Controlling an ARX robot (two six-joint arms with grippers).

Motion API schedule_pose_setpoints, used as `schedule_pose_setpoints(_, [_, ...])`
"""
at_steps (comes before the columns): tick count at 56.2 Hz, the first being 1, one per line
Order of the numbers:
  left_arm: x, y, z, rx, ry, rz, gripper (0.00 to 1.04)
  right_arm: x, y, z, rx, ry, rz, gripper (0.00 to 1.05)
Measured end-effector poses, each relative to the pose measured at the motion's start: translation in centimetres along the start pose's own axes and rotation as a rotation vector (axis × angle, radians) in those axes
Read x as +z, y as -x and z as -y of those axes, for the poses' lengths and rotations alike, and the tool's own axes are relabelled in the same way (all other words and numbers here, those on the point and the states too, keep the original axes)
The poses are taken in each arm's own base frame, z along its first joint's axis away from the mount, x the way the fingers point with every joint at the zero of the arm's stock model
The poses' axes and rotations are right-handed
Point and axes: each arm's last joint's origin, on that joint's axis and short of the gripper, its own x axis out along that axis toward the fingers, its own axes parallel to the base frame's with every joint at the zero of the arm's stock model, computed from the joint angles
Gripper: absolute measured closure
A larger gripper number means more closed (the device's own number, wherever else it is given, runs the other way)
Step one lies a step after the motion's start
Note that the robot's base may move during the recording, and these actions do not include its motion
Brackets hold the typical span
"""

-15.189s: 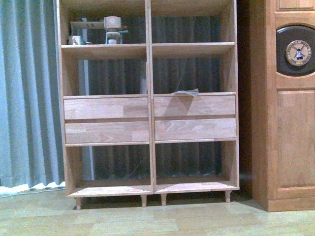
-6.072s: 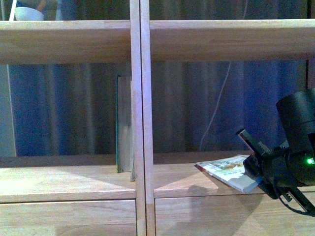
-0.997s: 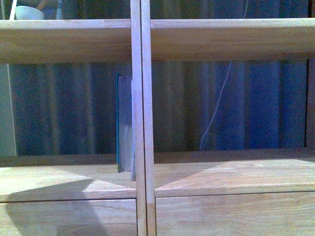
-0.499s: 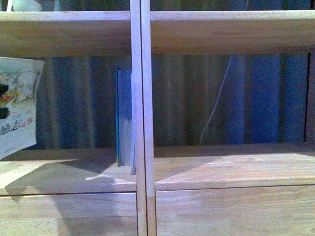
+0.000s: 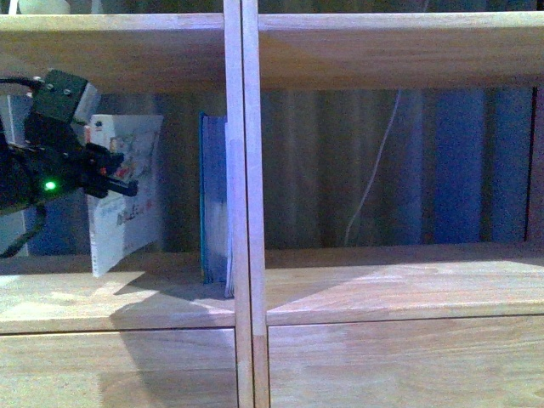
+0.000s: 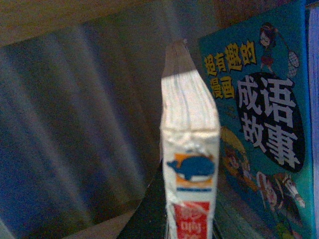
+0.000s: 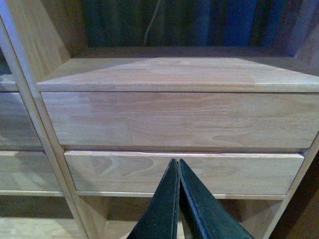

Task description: Organize books on shelf

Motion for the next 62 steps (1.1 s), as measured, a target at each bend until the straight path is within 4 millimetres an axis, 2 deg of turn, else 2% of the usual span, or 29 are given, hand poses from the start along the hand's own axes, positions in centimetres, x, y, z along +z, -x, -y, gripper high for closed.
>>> schedule_pose_setpoints(11, [-1.4, -2.6, 1.8, -0.010, 0.041, -0.009, 0.98, -0.6, 0.7, 0.0, 0.000, 0.000, -0.003, 1.02])
schedule_pose_setpoints(20, [-2.3, -3.8, 3.2, -0.011, 0.057, -0.023, 0.98, -1.0, 1.1, 0.0, 0.000, 0.000, -0.004, 1.02])
schedule_pose_setpoints(38, [-2.5, -5.7, 5.8, 0.013, 0.055, -0.039, 0.98, -1.3, 1.9, 0.0, 0.000, 0.000, 0.018, 1.02])
schedule_pose_setpoints(39, [-2.5, -5.8, 5.9, 0.014, 0.056, -0.040, 0.97, -1.3, 1.9, 0.0, 0.000, 0.000, 0.017, 1.02])
schedule_pose_setpoints(44, [-2.7, -5.9, 6.8, 0.015, 0.064, -0.048, 0.76, -1.3, 2.1, 0.0, 0.000, 0.000, 0.018, 1.02])
schedule_pose_setpoints(62, [-4.2, -5.0, 7.5, 0.039, 0.092, -0.095, 0.29, -1.4, 2.6, 0.0, 0.000, 0.000, 0.017, 1.02])
